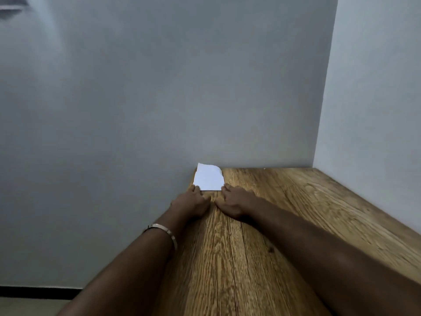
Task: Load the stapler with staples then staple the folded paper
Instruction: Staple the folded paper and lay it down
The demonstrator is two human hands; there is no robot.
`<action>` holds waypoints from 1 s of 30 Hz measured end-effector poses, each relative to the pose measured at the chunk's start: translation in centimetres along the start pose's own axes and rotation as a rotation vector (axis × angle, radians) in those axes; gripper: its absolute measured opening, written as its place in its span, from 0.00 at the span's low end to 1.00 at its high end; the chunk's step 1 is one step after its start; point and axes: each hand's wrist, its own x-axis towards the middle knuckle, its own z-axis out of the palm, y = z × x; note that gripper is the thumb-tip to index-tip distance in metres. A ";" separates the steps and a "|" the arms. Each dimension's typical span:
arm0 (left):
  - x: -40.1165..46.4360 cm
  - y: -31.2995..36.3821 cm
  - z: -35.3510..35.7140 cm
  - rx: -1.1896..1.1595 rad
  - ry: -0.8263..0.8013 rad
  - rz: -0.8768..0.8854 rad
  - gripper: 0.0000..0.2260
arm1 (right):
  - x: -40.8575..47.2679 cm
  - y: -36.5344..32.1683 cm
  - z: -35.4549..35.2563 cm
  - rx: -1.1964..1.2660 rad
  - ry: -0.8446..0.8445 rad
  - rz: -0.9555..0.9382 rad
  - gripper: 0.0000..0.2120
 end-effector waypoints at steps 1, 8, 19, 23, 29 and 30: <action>0.4 0.0 0.0 0.010 -0.002 0.013 0.23 | 0.4 0.0 0.1 -0.001 -0.004 0.009 0.37; 0.4 -0.3 0.2 0.207 0.021 0.121 0.17 | 1.0 0.2 0.5 0.001 0.002 0.020 0.38; -0.6 -0.5 0.6 0.079 0.008 0.011 0.29 | -0.6 -0.3 0.7 0.072 0.035 0.046 0.37; -3.2 -0.1 0.8 0.049 0.080 -0.022 0.33 | -2.9 -0.4 0.7 0.080 0.023 0.027 0.37; -8.9 0.8 1.0 0.066 0.066 0.032 0.37 | -8.5 -0.8 0.8 0.103 0.013 0.028 0.36; -10.1 1.0 1.0 0.058 0.065 0.042 0.38 | -9.6 -0.9 0.8 0.105 0.006 0.026 0.36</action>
